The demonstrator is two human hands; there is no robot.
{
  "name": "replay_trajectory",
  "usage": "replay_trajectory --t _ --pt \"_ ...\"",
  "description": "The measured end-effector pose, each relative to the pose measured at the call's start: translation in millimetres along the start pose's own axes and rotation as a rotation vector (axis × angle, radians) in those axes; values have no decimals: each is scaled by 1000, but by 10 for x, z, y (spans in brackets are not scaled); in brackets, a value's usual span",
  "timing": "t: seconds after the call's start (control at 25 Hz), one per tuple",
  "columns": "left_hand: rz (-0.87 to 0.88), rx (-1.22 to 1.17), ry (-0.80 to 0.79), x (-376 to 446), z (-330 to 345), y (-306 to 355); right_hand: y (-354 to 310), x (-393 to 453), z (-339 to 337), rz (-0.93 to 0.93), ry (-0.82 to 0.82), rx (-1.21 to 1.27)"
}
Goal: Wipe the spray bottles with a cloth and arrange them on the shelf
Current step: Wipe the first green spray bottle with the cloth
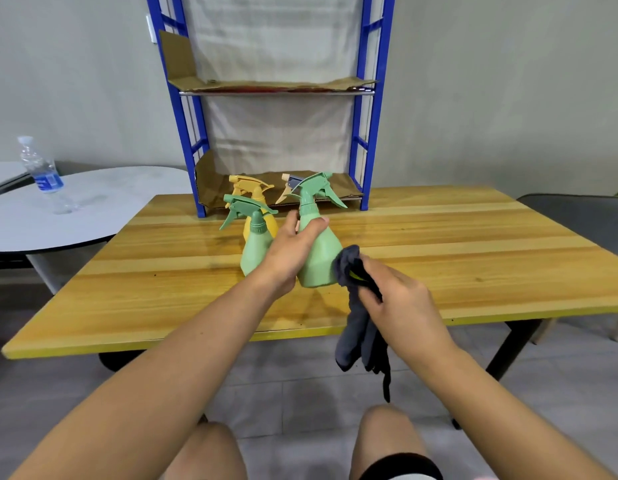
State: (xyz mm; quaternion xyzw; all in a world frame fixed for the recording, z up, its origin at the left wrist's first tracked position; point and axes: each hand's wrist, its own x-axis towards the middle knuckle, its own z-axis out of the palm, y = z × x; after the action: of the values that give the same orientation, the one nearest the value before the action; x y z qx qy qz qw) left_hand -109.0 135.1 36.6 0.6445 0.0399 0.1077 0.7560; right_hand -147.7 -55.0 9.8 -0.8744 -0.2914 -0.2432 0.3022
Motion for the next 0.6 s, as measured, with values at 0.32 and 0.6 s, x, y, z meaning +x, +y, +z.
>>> replay_trajectory --t 0.32,0.6 --pt "-133 -232 -270 -30 -78 -24 97 115 -107 99 54 -77" --pt "-102 -128 -121 -42 -9 90 -31 -12 -54 -144 95 -116"
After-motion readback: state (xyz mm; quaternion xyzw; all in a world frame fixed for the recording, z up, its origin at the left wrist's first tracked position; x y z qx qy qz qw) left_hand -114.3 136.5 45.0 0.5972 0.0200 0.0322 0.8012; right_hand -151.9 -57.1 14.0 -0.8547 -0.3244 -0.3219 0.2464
